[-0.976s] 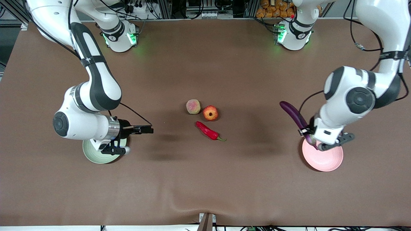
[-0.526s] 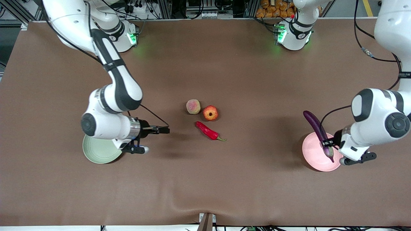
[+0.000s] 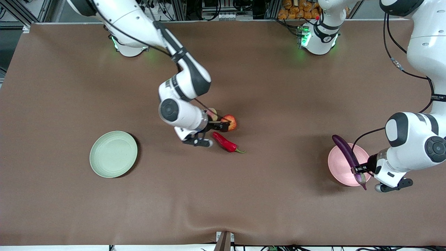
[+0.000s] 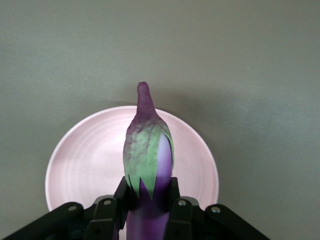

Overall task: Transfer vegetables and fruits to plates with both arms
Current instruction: 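Grasp the red apple with the right gripper, then carry the apple toward the green plate while the left gripper releases the eggplant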

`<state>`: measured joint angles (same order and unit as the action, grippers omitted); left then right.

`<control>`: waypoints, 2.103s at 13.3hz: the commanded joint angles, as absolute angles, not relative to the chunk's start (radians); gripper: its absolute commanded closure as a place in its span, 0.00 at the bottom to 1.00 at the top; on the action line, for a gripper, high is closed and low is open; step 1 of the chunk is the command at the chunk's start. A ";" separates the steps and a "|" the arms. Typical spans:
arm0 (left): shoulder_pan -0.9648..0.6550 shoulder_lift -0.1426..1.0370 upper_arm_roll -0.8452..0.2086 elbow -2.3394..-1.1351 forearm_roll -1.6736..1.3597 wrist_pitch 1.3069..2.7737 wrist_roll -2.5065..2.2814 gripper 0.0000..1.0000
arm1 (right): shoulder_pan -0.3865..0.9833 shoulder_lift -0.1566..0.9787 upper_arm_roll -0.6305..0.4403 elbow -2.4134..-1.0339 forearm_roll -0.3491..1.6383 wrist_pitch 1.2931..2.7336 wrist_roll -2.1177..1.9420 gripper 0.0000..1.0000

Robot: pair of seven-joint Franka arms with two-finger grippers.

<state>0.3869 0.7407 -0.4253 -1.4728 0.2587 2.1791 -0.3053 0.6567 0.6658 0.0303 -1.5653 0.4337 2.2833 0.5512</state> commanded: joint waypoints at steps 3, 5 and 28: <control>0.396 0.752 -0.419 -1.450 0.282 2.201 -0.295 1.00 | 0.718 0.730 0.020 -1.534 0.241 2.339 0.563 0.00; 0.396 0.759 -0.408 -1.450 0.282 2.220 -0.295 1.00 | 0.745 0.745 0.020 -1.532 0.229 2.364 0.571 0.00; 0.396 0.804 -0.403 -1.454 0.281 2.267 -0.293 0.02 | 0.740 0.741 0.020 -1.532 0.242 2.473 0.669 0.39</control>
<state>0.3933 0.7919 -0.4007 -1.4675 0.2589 2.2582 -0.3043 0.7783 0.7670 0.0100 -1.5390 0.2543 2.4987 0.6574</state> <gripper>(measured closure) 0.449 0.247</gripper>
